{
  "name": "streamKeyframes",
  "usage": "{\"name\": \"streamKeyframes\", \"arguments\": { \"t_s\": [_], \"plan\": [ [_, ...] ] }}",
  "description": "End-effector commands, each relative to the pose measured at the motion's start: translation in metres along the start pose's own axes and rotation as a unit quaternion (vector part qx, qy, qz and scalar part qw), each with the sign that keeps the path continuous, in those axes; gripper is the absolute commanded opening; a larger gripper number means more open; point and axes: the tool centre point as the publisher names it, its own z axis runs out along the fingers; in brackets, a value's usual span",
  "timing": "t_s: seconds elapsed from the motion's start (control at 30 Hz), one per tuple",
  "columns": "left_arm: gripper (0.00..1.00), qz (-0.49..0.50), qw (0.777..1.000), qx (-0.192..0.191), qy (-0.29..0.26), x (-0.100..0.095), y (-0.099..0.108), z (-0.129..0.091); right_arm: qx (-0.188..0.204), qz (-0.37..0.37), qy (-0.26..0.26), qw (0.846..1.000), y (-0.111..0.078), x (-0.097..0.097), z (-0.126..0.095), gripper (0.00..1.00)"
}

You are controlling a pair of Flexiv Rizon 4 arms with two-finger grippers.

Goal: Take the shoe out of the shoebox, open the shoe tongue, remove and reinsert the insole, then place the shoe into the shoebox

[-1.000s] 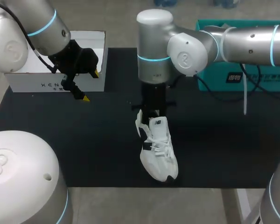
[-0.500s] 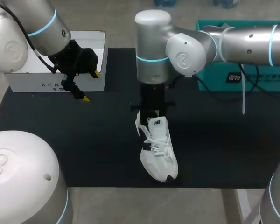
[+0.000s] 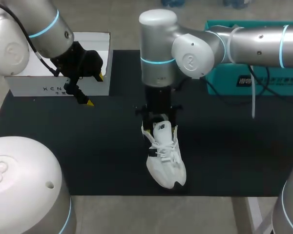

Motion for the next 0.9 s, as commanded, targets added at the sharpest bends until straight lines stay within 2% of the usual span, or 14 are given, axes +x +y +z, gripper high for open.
{"name": "streamKeyframes", "arguments": {
  "t_s": [0.03, 0.2, 0.23, 0.27, 0.33, 0.47, 0.5, 0.53, 0.6, 0.63, 0.67, 0.9],
  "plan": [
    [1.0, 0.0, 1.0, -0.002, 0.0, 0.0, 0.0, 0.0, -0.015, 0.0, -0.018, 1.0, -0.002, 0.003, -0.018, 0.76],
    [1.0, 0.0, 1.0, -0.002, 0.0, 0.0, 0.0, 0.0, -0.044, 0.001, -0.038, 0.998, 0.0, 0.0, -0.044, 0.87],
    [1.0, 0.0, 1.0, -0.002, 0.0, 0.0, 0.0, 0.0, -0.05, 0.003, -0.044, 0.998, 0.0, -0.001, -0.051, 0.91],
    [1.0, 0.0, 1.0, -0.002, 0.0, 0.0, 0.0, 0.0, -0.057, 0.005, -0.049, 0.997, -0.001, -0.002, -0.06, 0.99],
    [1.0, 0.0, 1.0, -0.002, 0.0, 0.0, 0.0, 0.0, -0.069, 0.01, -0.058, 0.996, -0.007, -0.003, -0.075, 1.0],
    [1.0, 0.0, 1.0, -0.002, 0.0, 0.0, 0.0, 0.0, -0.085, 0.014, -0.059, 0.995, -0.022, -0.004, -0.09, 1.0],
    [1.0, 0.0, 1.0, -0.002, 0.0, 0.0, 0.0, 0.0, -0.085, 0.016, -0.059, 0.994, -0.027, -0.003, -0.091, 0.89],
    [1.0, 0.0, 1.0, -0.002, 0.0, 0.0, 0.0, 0.0, -0.085, 0.019, -0.059, 0.994, -0.032, -0.003, -0.091, 0.56],
    [1.0, 0.0, 1.0, -0.002, 0.0, 0.0, 0.0, 0.0, -0.087, 0.023, -0.05, 0.995, -0.04, -0.003, -0.09, 0.36],
    [1.0, 0.0, 1.0, -0.002, 0.0, 0.0, 0.0, 0.0, -0.085, 0.024, -0.049, 0.995, -0.043, -0.003, -0.089, 0.07],
    [1.0, 0.0, 1.0, -0.002, 0.0, 0.0, 0.0, 0.0, -0.077, 0.024, -0.046, 0.996, -0.047, -0.002, -0.085, 0.0],
    [1.0, 0.0, 1.0, -0.002, 0.0, 0.0, 0.0, 0.0, -0.034, 0.026, -0.013, 0.999, -0.054, 0.0, -0.046, 0.0]
  ]
}}
